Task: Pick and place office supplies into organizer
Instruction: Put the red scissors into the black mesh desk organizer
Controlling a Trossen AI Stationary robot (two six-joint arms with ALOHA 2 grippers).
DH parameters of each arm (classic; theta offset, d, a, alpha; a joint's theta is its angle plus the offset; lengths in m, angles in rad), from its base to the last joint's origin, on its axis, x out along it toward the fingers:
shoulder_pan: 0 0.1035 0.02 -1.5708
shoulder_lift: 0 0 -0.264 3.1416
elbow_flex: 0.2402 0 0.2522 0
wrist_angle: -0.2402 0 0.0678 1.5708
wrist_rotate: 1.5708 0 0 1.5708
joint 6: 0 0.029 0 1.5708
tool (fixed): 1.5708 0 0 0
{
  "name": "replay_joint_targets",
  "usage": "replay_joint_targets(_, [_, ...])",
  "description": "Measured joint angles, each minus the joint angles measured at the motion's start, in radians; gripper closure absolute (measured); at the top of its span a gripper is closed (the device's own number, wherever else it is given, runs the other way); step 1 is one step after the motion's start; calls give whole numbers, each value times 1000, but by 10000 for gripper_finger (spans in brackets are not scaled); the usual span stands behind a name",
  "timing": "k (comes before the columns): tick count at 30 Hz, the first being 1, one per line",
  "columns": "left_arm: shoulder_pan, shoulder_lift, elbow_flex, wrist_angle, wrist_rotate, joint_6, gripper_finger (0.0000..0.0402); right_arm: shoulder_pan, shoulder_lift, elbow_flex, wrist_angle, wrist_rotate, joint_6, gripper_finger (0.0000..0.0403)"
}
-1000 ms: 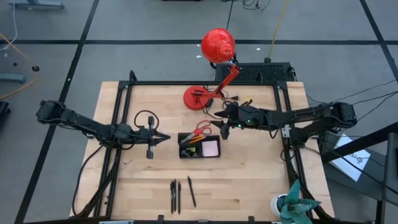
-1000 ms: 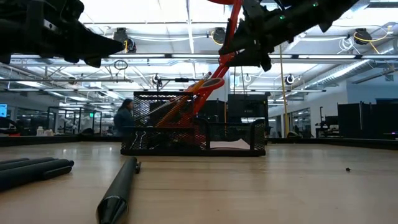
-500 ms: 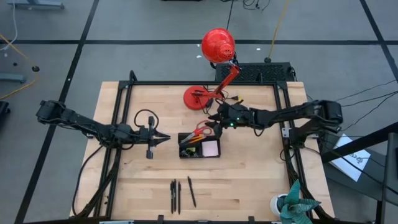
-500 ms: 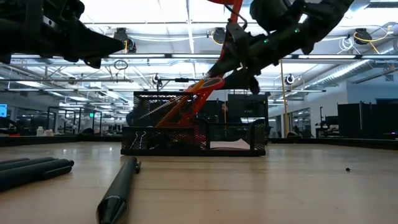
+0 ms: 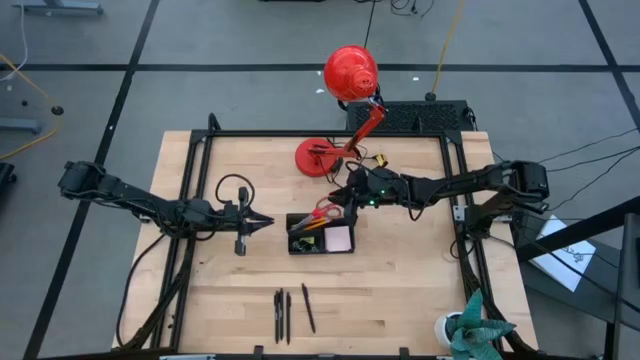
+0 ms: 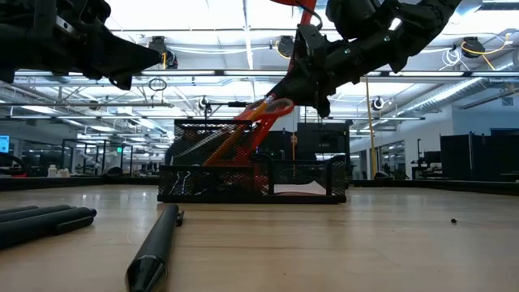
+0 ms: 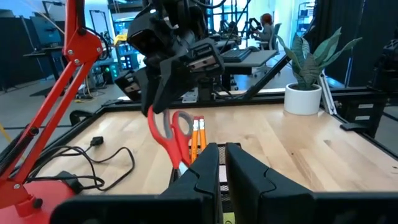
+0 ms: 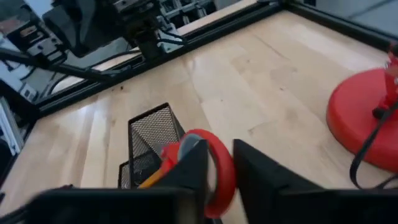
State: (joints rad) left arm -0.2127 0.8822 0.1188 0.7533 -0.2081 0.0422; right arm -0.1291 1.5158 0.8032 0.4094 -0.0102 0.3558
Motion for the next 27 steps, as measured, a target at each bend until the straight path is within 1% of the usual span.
replay_joint_targets(2, [0,0,0,0,0,-3,366,0,0,0,10,-28,-22,374])
replay_joint_targets(5, [0,0,0,0,0,-4,366,1,-1,0,21,-32,-39,375])
replay_joint_targets(9, [0,0,0,0,0,-3,366,0,-5,1,31,-44,-54,360])
replay_joint_targets(13, [0,0,0,0,0,-3,366,0,-32,6,26,-52,-102,376])
replay_joint_targets(18, [0,0,0,-2,0,-3,366,0,-81,7,-2,-96,-138,376])
replay_joint_targets(20, [0,0,0,-2,0,-3,366,0,-101,16,-57,-95,-151,376])
replay_joint_targets(23, [0,0,0,-2,-1,3,366,5,-103,97,-254,-88,-193,376])
replay_joint_targets(27, [0,0,0,-1,-1,22,366,44,-76,250,-478,13,-283,376])
